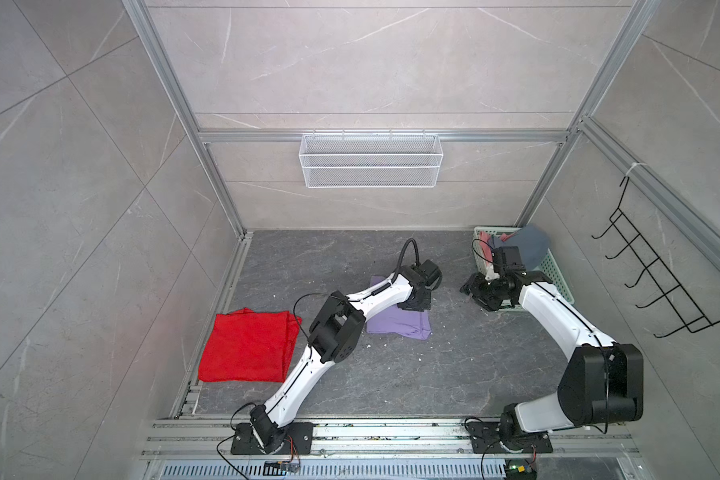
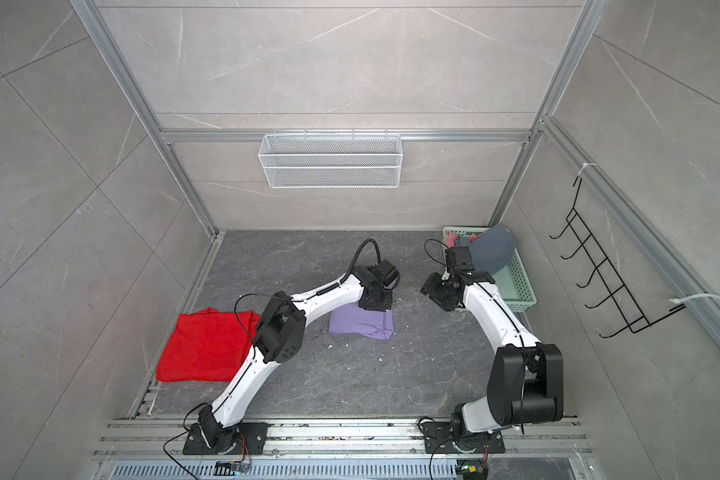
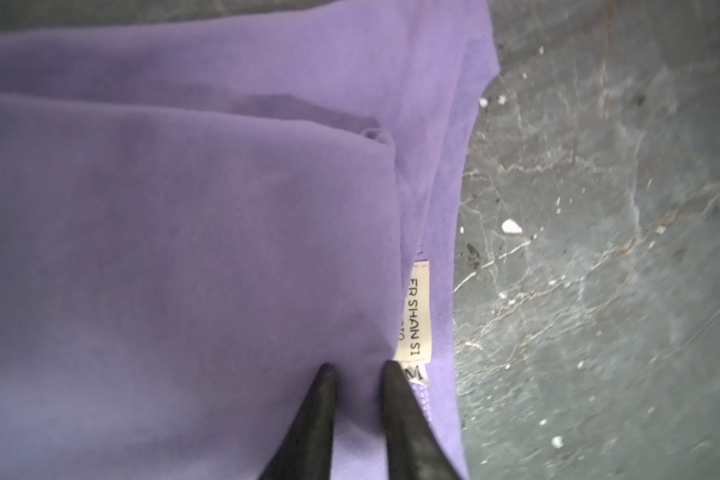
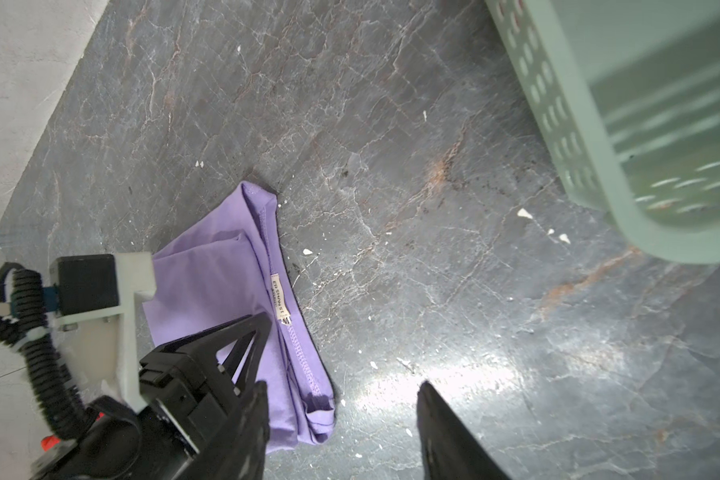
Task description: Fold and stack the t-shirts
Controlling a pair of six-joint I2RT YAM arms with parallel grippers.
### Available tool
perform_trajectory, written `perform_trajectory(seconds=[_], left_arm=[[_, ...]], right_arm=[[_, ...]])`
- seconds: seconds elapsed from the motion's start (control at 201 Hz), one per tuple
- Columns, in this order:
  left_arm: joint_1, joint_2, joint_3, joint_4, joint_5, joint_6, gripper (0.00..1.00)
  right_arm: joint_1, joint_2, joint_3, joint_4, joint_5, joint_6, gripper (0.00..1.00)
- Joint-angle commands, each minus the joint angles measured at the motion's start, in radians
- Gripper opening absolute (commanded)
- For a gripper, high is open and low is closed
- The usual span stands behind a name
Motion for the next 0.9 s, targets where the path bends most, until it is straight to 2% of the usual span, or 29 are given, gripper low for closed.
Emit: perform_trajectory(seconds=[0.0,0.219,0.383,0.488,0.587,0.702,0.896], left_arm=[[-0.005,0.034,0.066,-0.034,-0.011,-0.023,0.14],[-0.005,0.031,0.074,-0.038,0.004,0.005,0.0],[-0.005,-0.004,0.069,-0.031,0.007,0.027,0.0],[-0.005,-0.103,0.026,0.016,-0.015,0.051,0.0],[0.007,-0.276,-0.106,0.108,-0.057,0.068,0.0],[0.058,-0.486,-0.33,0.178,-0.094,0.033,0.0],[0.201,-0.864,-0.777,0.146,-0.179,0.015,0.0]], right_arm=[[-0.012,-0.012,0.008,-0.036,-0.002,-0.038,0.58],[-0.02,-0.01,-0.007,-0.013,-0.008,-0.018,0.57],[-0.021,-0.002,-0.003,-0.014,-0.005,-0.021,0.57],[-0.023,0.006,0.002,-0.011,-0.003,-0.017,0.57],[-0.023,0.016,0.013,-0.006,-0.003,-0.011,0.56],[-0.025,0.023,0.025,-0.003,0.002,-0.005,0.56],[-0.023,0.026,0.032,0.002,-0.007,-0.003,0.56]])
